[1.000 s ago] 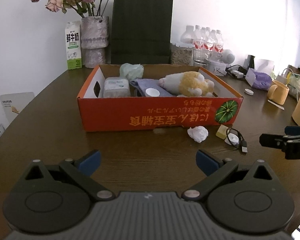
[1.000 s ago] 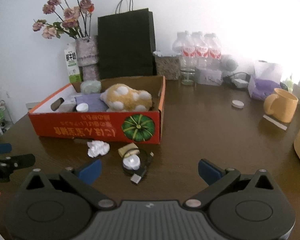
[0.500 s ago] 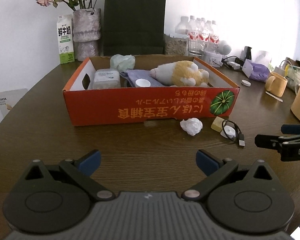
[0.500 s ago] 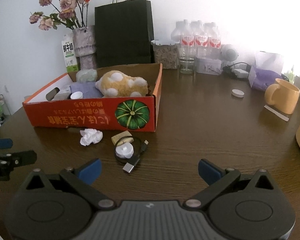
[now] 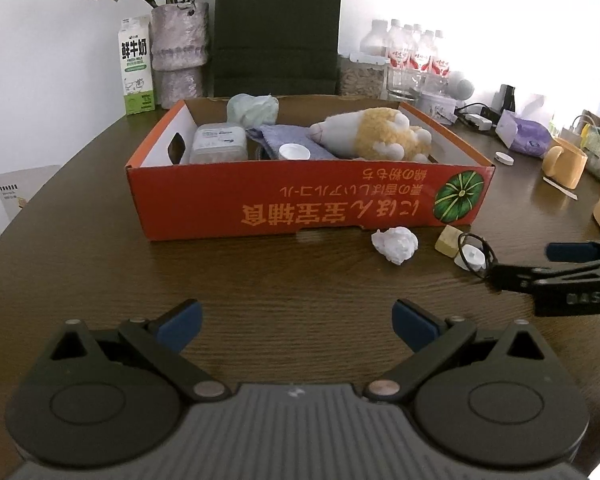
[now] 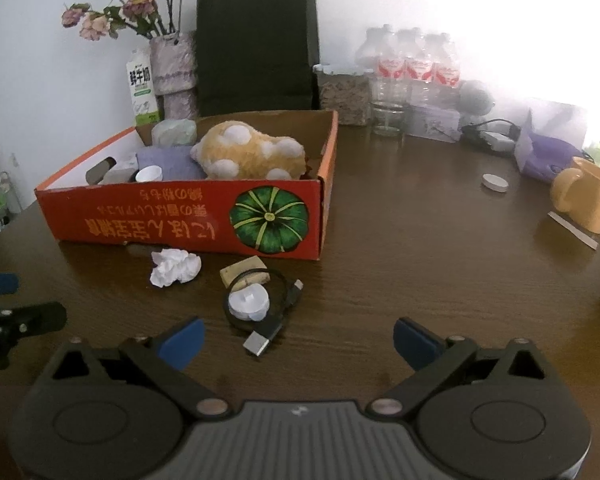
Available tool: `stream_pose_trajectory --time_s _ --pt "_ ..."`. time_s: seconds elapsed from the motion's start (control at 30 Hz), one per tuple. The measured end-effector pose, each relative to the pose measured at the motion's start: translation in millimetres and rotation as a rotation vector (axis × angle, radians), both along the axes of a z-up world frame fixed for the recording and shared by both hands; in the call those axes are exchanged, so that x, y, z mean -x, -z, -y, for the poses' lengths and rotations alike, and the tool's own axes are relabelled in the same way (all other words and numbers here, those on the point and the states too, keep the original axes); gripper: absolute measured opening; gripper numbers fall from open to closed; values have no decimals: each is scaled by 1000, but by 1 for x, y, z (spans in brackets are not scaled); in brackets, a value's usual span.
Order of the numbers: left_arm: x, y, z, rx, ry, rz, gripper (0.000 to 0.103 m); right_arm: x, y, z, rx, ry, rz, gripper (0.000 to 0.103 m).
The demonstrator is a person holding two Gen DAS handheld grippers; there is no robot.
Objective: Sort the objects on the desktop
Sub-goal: 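Move the right tool toward the small cable with the white disc, then grasp the small cable with white disc with the right tool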
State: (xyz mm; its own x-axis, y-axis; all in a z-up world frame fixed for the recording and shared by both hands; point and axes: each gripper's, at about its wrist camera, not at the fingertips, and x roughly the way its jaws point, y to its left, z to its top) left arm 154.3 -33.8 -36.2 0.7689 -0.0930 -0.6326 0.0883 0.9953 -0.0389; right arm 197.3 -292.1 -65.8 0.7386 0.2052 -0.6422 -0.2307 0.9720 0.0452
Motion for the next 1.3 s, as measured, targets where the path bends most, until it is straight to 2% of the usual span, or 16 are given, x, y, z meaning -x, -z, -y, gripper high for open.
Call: stream_pose_trajectory --time_s 0.2,0.33,0.43,0.5,0.57,0.87,0.97,1.07,1.3 --pt "-3 3 -2 9 -12 -14 103 -15 8 -12 7 -42 -20 81" --pt "-6 4 -3 16 -12 -20 103 -17 11 -16 7 -70 -21 79" --pt "-7 5 -2 18 -9 -26 103 -17 11 -17 8 -85 -7 65" --pt "-7 6 -3 21 -9 -27 103 -18 10 -16 2 -87 -4 48" --pt "-7 5 -4 24 -12 -27 103 -18 8 -15 -6 -88 -5 40" --pt "-10 3 4 16 6 -16 103 -11 6 -13 -21 -100 7 27" --pt "-14 1 9 15 17 -12 103 -9 5 -12 -20 -102 12 26" --pt "-16 0 16 12 34 -6 103 -7 4 -10 -26 -101 18 20" --pt "-24 -1 29 0 69 -7 103 -3 -1 0 -34 -89 40 16"
